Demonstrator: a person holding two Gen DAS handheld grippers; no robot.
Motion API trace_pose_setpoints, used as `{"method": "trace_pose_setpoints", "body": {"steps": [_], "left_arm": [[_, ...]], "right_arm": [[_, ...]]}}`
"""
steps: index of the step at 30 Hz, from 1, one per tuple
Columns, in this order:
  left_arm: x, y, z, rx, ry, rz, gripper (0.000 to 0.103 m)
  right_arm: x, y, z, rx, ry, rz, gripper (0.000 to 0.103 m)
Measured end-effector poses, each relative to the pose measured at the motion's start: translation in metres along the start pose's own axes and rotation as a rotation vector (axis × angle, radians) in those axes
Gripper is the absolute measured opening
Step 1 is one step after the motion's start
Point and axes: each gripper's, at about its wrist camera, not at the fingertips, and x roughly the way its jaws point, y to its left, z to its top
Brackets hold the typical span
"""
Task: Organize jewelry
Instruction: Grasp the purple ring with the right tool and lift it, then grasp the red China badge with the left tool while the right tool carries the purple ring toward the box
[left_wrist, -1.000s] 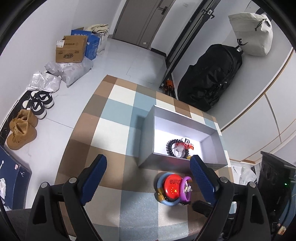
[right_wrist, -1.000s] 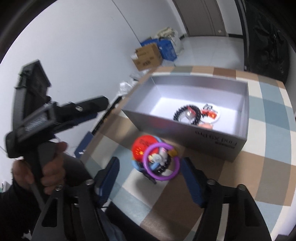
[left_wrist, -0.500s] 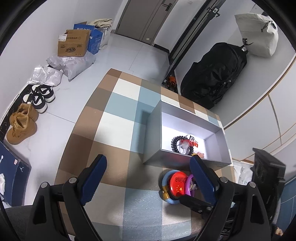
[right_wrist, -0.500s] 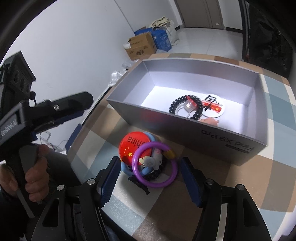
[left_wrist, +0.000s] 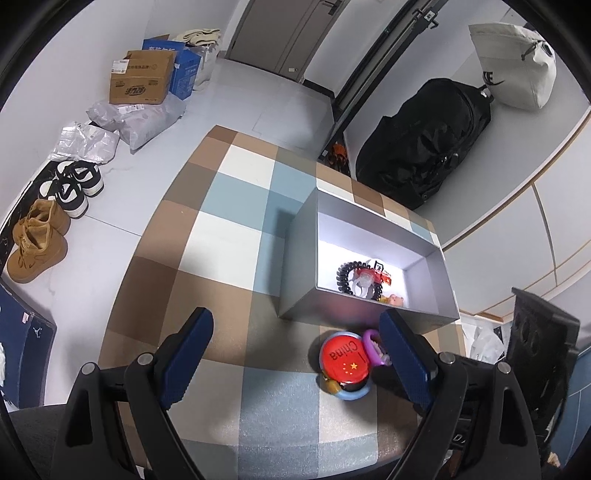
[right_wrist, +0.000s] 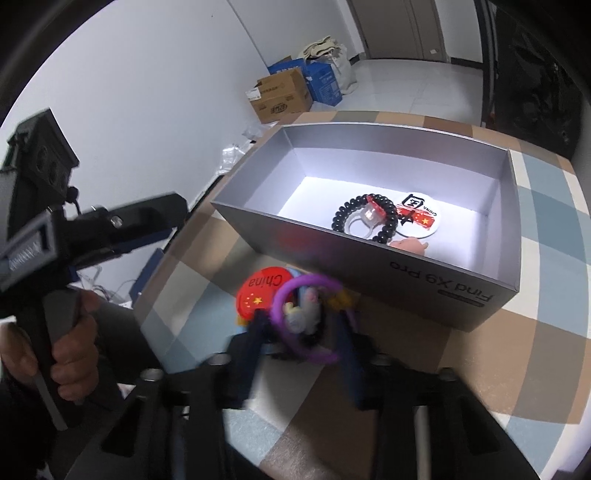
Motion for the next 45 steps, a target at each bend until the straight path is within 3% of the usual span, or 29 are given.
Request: {"method": "trace_pose_setpoints", "body": {"steps": [7, 12, 23, 26, 33, 35, 38, 45], "left_arm": [[0.010, -0.006, -0.007, 0.036, 0.059, 0.030, 0.088], [0.018, -0.012, -0.018, 0.061, 0.128, -0.017, 0.088], [0.025, -0.029, -0.026, 0.125, 0.154, -0.027, 0.088], [0.033, -0.032, -0.028, 0.143, 0.172, -0.003, 0.087], [0.037, -0.028, -0.029, 0.130, 0.175, 0.017, 0.054], [0.037, -0.026, -0.027, 0.123, 0.171, 0.008, 0.038], [0.039, -0.023, -0.026, 0.117, 0.182, 0.015, 0.022], [0.038, -0.022, -0.025, 0.102, 0.187, -0.015, 0.011]], "right_arm": [[-0.001, 0.002, -0.004, -0.004, 0.009, -0.006, 0.028], [-0.009, 0.001, -0.006, -0.010, 0.005, -0.017, 0.023], [-0.027, -0.003, -0.007, 0.007, -0.048, 0.005, 0.020], [-0.032, -0.010, -0.009, 0.037, -0.053, 0.008, 0.003], [-0.033, -0.020, -0.015, 0.072, -0.034, -0.005, 0.003], [-0.036, -0.020, -0.017, 0.075, -0.033, 0.001, 0.003], [-0.041, -0.022, -0.016, 0.086, -0.051, 0.016, 0.007], [-0.050, -0.036, -0.015, 0.142, -0.081, 0.030, 0.009]]}}
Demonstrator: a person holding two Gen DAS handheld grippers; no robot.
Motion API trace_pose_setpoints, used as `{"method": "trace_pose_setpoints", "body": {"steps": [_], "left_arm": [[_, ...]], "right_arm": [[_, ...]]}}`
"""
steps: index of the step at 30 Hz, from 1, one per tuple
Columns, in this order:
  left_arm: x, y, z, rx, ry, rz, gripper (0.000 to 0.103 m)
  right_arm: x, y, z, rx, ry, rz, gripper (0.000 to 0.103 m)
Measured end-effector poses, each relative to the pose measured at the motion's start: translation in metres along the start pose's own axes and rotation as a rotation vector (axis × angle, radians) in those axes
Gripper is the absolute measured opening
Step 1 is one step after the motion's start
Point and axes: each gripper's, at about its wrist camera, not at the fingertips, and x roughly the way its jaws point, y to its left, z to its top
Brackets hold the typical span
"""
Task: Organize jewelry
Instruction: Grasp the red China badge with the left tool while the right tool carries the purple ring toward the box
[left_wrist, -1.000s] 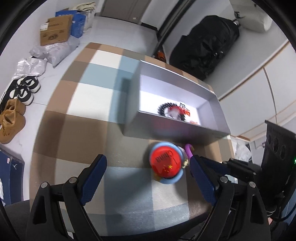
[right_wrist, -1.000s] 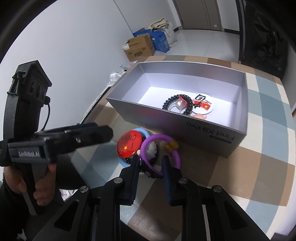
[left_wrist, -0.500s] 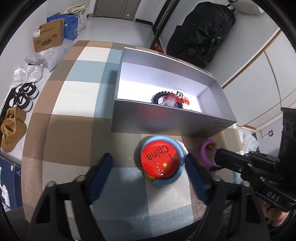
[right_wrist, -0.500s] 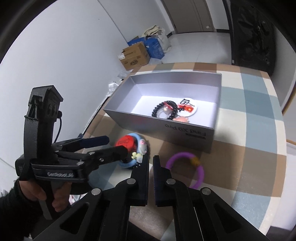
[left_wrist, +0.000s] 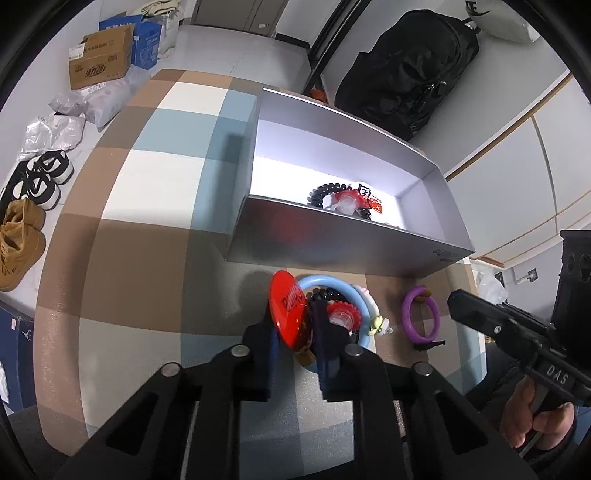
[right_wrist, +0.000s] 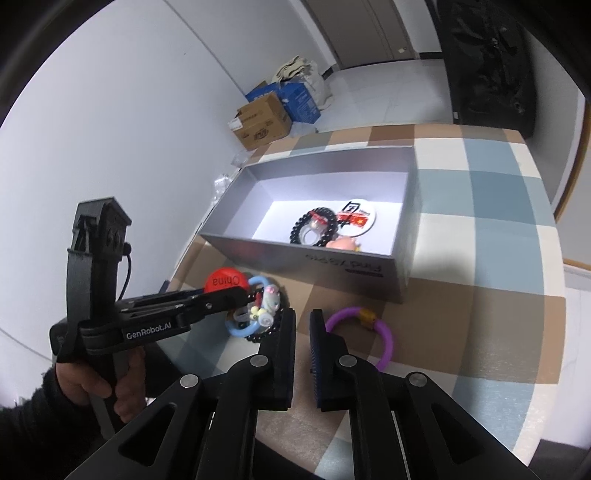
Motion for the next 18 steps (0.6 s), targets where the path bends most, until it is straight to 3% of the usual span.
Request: {"method": "trace_pose_setpoints", "body": {"steps": [7, 9, 11, 14, 18], "left_arm": [[-0.005, 0.007, 0.003, -0.055, -0.013, -0.036, 0.009], [-0.007, 0.007, 0.004, -0.063, -0.023, -0.038, 0.006], [-0.008, 0.007, 0.005, -0.066, -0.035, -0.040, 0.004], [-0.008, 0.005, 0.005, -0.059, -0.037, -0.033, 0.003], [-0.013, 0.005, 0.007, -0.048, -0.056, -0.027, 0.003]], "right_arm": [[-0.008, -0.010, -0.001, 0.034, -0.012, -0.033, 0.016], [-0.009, -0.013, -0.002, 0.045, -0.014, -0.050, 0.024], [-0.012, -0.015, -0.003, 0.046, -0.022, -0.065, 0.025], [-0.010, -0.018, -0.002, 0.037, -0.026, -0.115, 0.039], [-0.003, -0.016, -0.004, 0.002, -0.002, -0.163, 0.039]]}}
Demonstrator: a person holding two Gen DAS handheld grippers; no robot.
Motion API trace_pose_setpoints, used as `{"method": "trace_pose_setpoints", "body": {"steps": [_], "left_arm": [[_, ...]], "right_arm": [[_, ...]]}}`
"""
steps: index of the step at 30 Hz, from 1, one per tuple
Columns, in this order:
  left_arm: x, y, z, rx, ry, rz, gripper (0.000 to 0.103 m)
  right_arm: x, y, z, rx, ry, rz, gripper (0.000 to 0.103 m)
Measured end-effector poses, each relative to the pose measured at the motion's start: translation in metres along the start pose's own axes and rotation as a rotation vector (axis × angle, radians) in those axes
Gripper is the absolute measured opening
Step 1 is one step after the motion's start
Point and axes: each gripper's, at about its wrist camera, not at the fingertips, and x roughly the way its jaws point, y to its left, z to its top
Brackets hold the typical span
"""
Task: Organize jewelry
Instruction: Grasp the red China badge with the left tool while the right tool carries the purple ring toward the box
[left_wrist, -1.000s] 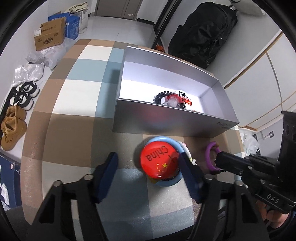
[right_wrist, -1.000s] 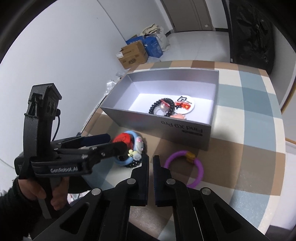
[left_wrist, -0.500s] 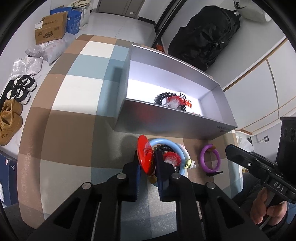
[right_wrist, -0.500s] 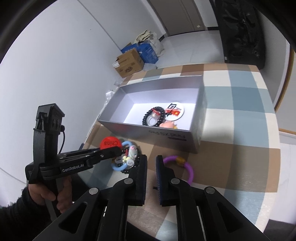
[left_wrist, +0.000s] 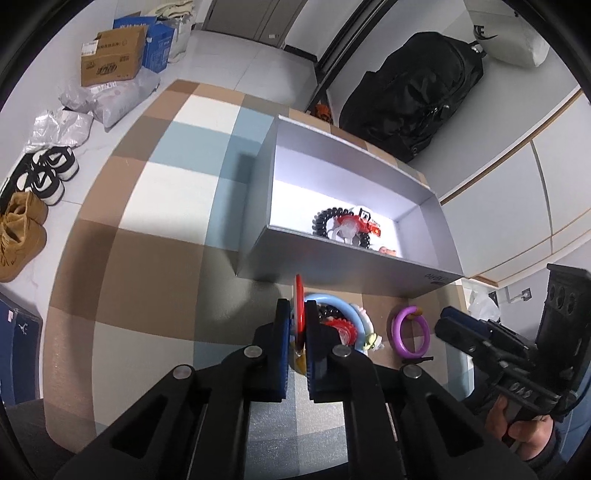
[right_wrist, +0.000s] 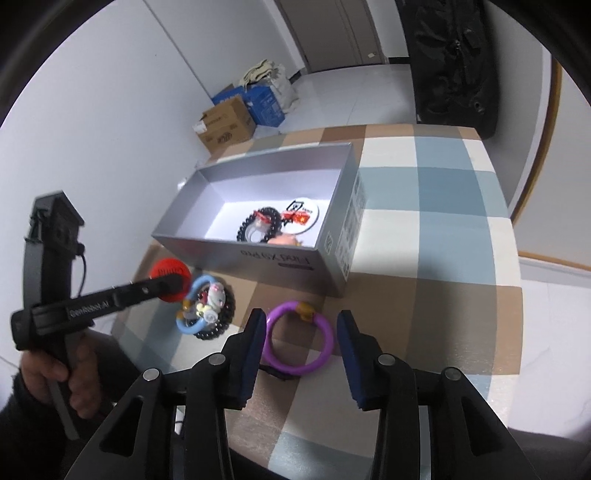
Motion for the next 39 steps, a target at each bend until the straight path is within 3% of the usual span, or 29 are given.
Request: {"method": "trace_pose_setpoints", "body": {"steps": [10, 13, 14, 17, 23, 28, 33, 39], "left_arm": [[-0.017, -0.002, 0.004, -0.008, -0.053, -0.063, 0.003], [-0.021, -0.006, 0.005, 0.002, -0.072, -0.079, 0.003], [-0.023, -0.007, 0.006, 0.006, -0.077, -0.088, 0.003], [-0.025, -0.008, 0.007, 0.006, -0.088, -0.101, 0.003], [-0.030, -0.010, 0.009, 0.009, -0.105, -0.124, 0.003], [-0.033, -0.013, 0.011, 0.011, -0.114, -0.146, 0.003], [-0.035, -0.012, 0.013, 0.001, -0.121, -0.164, 0.003], [-0.040, -0.018, 0.020, 0.008, -0.155, -0.182, 0.003]], "right_arm": [[0.021, 0.014, -0.007, -0.138, 0.045, -0.183, 0.039], [0.027, 0.020, -0.010, -0.181, 0.057, -0.212, 0.028], [0.028, 0.023, -0.010, -0.197, 0.063, -0.225, 0.012], [0.029, 0.027, -0.011, -0.230, 0.064, -0.262, 0.008], [0.018, 0.025, -0.006, -0.187, 0.033, -0.202, 0.007], [-0.003, 0.035, 0.004, -0.168, -0.062, -0.061, 0.007], [-0.030, 0.064, 0.009, -0.258, -0.207, -0.026, 0.007], [-0.038, 0.060, 0.025, -0.185, -0.248, 0.059, 0.007]]}}
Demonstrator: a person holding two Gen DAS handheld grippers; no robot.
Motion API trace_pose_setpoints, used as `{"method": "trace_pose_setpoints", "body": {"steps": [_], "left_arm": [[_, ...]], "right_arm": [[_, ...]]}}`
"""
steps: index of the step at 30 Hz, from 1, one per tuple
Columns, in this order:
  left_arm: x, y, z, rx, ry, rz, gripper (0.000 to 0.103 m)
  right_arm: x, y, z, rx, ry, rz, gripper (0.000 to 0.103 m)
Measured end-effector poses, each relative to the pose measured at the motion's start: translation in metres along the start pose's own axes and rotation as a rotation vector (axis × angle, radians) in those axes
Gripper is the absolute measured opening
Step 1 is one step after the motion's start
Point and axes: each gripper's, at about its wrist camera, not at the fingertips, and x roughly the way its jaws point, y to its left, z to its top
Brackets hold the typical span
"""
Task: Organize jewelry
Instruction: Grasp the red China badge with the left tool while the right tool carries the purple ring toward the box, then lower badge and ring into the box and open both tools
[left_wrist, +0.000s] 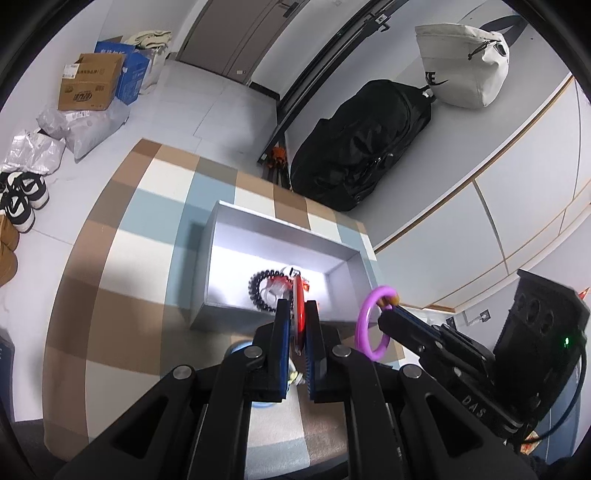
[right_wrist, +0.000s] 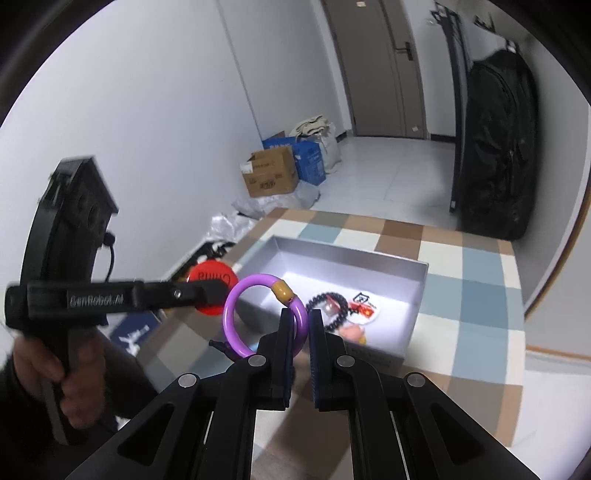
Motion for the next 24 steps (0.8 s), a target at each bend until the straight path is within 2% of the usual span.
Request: {"method": "trace_pose_setpoints", "body": {"steps": [12, 20, 24], "left_arm": [[0.020, -0.014, 0.019, 0.015, 0.033, -0.005, 0.003], [0.041, -0.023, 0.030, 0.050, 0.054, 0.041, 0.003], [0.051, -0.020, 0.033, 0.036, 0.070, 0.045, 0.003]], "right_arm": [[0.016, -0.032, 0.023, 0.163, 0.012, 0.030, 0.007], [0.026, -0.056, 0.027, 0.236, 0.034, 0.026, 0.007], [0.029, -0.066, 0.028, 0.273, 0.041, 0.027, 0.007]]}}
